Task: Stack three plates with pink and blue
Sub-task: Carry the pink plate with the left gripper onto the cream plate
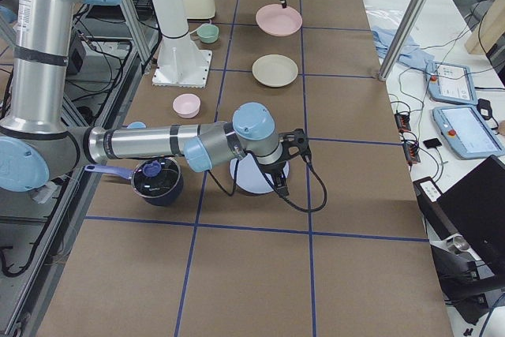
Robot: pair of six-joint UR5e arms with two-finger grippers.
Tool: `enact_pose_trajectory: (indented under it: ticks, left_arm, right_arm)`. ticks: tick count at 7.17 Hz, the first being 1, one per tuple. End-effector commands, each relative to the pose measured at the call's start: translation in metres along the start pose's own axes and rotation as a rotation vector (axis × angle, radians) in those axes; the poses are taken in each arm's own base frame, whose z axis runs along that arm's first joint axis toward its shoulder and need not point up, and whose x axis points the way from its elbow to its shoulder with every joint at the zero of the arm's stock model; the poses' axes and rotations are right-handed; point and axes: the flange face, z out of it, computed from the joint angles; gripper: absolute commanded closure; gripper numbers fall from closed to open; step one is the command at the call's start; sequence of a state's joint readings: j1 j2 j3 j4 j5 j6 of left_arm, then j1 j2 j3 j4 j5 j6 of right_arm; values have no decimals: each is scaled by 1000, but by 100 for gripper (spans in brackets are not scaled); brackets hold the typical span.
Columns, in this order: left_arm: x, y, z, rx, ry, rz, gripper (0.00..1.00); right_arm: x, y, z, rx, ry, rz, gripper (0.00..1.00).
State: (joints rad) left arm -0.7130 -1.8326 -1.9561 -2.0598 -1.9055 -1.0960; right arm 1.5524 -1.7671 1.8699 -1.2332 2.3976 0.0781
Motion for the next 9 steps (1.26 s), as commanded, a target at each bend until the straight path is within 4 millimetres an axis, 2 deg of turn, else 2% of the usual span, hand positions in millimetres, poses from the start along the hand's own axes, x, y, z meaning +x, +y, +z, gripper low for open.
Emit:
enact_pose_trajectory:
  ticks: [1, 2, 3, 5, 7, 8, 9]
  left_arm:
    - [91, 43, 81, -27, -44, -104, 100]
    - [111, 42, 115, -29, -65, -125, 100]
    - [115, 50, 125, -35, -75, -124, 100]
    - [120, 55, 129, -44, -71, -121, 100]
    - [128, 52, 134, -43, -70, -128, 100]
    - [132, 50, 135, -42, -66, -141, 96]
    - [132, 50, 136, -42, -66, -141, 48]
  right_arm:
    - [-1, 0, 0, 1, -2, -1, 0]
    - [-1, 0, 0, 0, -2, -2, 0]
    - [-2, -1, -1, 1, -8, -2, 0]
    - [-2, -1, -1, 1, -8, -2, 0]
    - [-2, -1, -1, 1, -8, -2, 0]
    - [-2, -1, -1, 1, -8, -2, 0]
    - [-2, -1, -1, 1, -8, -2, 0]
